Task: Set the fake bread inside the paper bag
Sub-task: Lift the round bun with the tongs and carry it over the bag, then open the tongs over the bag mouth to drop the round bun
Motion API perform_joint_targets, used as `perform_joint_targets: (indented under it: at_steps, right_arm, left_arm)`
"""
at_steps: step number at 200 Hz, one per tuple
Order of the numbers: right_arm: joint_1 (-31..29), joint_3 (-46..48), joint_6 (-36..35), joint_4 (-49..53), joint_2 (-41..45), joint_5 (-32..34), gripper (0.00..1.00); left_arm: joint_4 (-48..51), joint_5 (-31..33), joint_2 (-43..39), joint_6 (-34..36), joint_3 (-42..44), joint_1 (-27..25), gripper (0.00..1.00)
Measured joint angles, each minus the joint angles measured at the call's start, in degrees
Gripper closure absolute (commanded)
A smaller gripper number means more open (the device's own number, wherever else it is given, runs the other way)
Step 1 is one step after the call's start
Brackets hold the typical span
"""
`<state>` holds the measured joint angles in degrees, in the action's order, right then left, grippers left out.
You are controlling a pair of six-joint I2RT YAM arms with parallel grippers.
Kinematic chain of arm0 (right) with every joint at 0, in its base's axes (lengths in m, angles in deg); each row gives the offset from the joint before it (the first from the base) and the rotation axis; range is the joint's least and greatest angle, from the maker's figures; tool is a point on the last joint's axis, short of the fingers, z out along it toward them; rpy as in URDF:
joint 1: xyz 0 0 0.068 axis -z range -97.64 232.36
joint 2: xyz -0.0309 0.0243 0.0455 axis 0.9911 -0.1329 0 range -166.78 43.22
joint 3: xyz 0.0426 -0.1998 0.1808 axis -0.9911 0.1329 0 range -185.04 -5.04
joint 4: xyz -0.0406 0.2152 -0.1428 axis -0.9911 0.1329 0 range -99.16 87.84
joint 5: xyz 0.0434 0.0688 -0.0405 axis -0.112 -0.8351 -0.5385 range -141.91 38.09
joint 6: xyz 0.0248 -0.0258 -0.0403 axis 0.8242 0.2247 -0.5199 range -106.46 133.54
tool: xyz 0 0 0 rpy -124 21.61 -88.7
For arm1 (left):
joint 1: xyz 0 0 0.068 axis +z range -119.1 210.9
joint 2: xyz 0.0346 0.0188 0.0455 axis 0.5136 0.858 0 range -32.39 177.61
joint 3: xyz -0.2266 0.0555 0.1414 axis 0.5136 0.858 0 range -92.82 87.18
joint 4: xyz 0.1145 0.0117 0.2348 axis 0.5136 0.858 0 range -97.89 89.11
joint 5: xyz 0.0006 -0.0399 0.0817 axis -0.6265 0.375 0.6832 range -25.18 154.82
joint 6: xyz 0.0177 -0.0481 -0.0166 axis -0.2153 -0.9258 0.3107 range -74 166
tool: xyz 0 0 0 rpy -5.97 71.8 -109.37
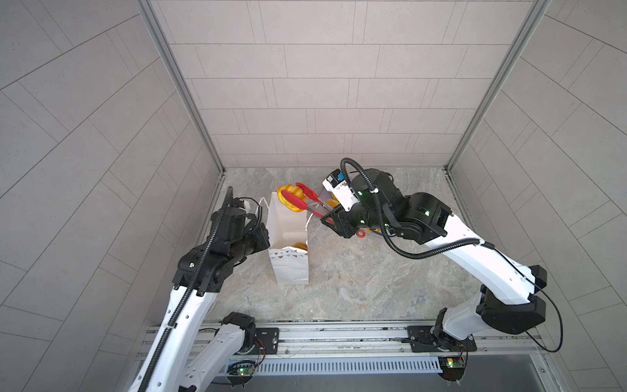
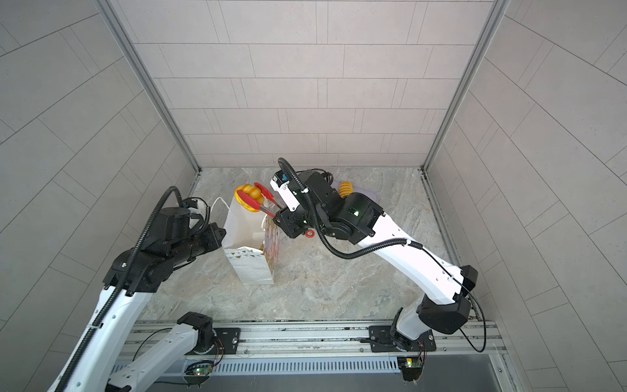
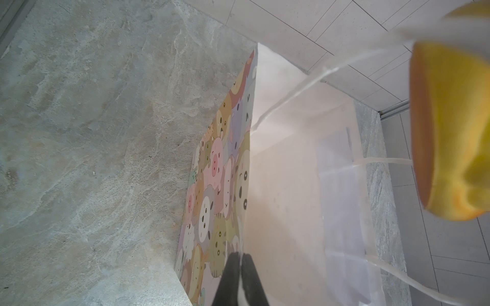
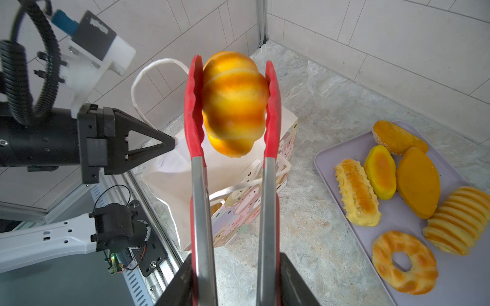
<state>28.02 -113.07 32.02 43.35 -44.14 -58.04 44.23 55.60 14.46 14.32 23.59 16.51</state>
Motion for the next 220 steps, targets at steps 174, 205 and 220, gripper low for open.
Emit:
perform_joint_targets:
  at_steps: [174,205,220]
  right_arm:
    - [-0.37,1.51,0.04,-0.44,-1.95,-0.07,0.43]
    - [-0.39,1.51,0.0,-0.55,-1.95,-0.07,0.42]
    - [-0.42,1.51,0.0,-0.63,-1.95,-0.07,0.42]
  left_arm:
    - [-0.37,-0.17,-0.11,-0.02,0.26,0.0,0.94]
    - [-0.37,-0.2,-0.09,-0.02,0.26,0.0,0.94]
    - [-0.39,-0.2,-0.09,-0.02,0.26,0.0,0.94]
